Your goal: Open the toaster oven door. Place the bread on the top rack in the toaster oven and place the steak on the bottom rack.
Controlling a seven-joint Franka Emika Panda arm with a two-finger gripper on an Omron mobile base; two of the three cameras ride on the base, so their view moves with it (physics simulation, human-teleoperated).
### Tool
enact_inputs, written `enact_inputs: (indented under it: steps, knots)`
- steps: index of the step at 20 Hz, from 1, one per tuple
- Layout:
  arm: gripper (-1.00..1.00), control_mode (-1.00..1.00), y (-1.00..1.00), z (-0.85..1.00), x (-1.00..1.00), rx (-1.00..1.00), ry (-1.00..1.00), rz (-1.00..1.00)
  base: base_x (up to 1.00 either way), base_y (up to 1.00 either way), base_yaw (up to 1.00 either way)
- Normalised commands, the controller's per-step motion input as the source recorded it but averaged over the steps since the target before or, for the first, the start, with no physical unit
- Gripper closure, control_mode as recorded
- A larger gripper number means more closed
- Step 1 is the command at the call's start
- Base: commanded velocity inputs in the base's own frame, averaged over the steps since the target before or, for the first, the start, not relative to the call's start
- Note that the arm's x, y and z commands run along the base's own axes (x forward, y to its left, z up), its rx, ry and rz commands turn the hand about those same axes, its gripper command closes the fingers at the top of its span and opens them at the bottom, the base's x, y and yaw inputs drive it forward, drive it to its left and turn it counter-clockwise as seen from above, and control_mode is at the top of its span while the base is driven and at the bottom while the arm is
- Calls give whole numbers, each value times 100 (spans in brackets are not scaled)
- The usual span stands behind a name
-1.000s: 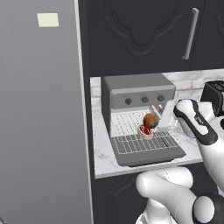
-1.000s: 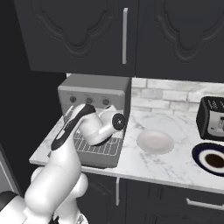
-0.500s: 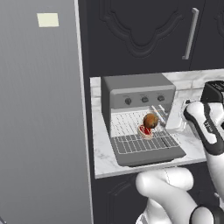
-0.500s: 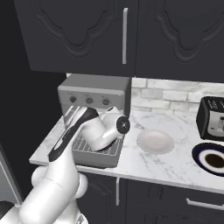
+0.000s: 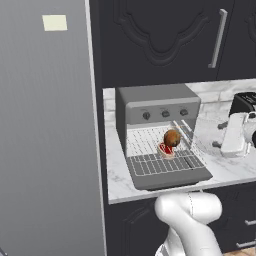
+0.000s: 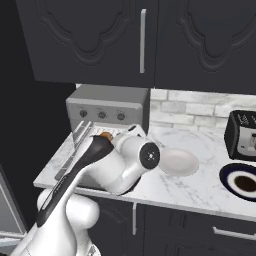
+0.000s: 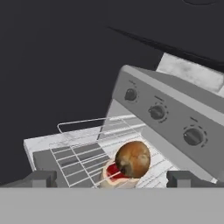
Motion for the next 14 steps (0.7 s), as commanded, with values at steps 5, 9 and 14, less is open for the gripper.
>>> enact_inputs:
  steps: [5,9,14]
  knots:
    - [-100,-100,-63,47,-63,-6,0,-1,0,0,0]
    - [-100,-100,-100,27,-48,-1,0,0,0,0,0]
    - [-100,-100,-100,16,-28,0,0,0,0,0,0]
